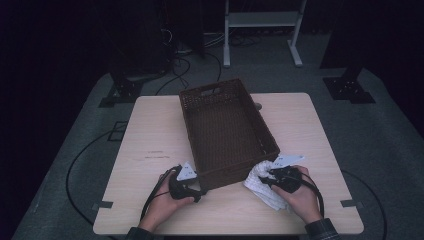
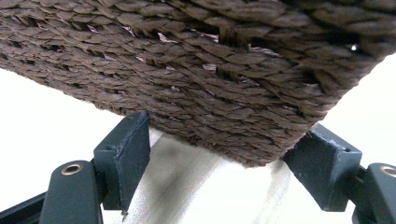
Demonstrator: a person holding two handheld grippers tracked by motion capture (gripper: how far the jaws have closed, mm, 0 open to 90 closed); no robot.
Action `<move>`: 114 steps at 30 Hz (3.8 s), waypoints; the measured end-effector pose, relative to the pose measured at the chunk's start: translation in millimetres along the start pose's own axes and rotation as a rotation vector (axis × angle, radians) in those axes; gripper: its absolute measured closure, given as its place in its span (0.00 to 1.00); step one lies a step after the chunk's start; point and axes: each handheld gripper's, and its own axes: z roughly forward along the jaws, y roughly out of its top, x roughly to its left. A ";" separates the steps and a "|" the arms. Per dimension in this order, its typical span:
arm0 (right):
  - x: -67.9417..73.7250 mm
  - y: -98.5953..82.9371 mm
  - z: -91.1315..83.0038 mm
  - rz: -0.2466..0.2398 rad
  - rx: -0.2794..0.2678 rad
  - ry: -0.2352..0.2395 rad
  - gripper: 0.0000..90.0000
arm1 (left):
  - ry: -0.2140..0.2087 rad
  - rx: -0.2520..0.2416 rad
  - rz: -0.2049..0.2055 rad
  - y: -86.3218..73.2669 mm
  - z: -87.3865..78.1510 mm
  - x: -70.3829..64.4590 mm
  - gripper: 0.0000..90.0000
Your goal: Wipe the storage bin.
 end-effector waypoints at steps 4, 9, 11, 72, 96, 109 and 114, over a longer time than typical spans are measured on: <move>2.9 -1.1 8.2 -0.005 0.036 0.007 0.85 | 0.000 0.000 0.000 0.0 0.0 0.0 0.27; 6.6 -0.3 17.5 -0.023 0.070 0.006 0.85 | 0.000 0.000 -0.001 0.0 0.0 -0.1 0.27; 7.8 -0.5 19.6 -0.020 0.080 0.011 0.85 | 0.001 0.001 0.001 0.0 0.0 0.0 0.27; 28.8 34.3 -40.7 -0.090 -0.201 0.045 0.85 | 0.000 0.002 0.000 0.0 -0.2 -0.1 0.27; 27.7 19.6 8.3 -0.085 -0.027 0.038 0.85 | 0.001 0.000 0.000 0.0 0.0 0.0 0.27; 30.9 16.6 25.1 -0.094 0.030 0.025 0.85 | 0.001 0.000 0.000 0.0 0.0 -0.1 0.27; 31.3 15.4 29.5 -0.101 0.042 0.024 0.85 | 0.001 0.000 0.000 0.0 0.0 -0.1 0.27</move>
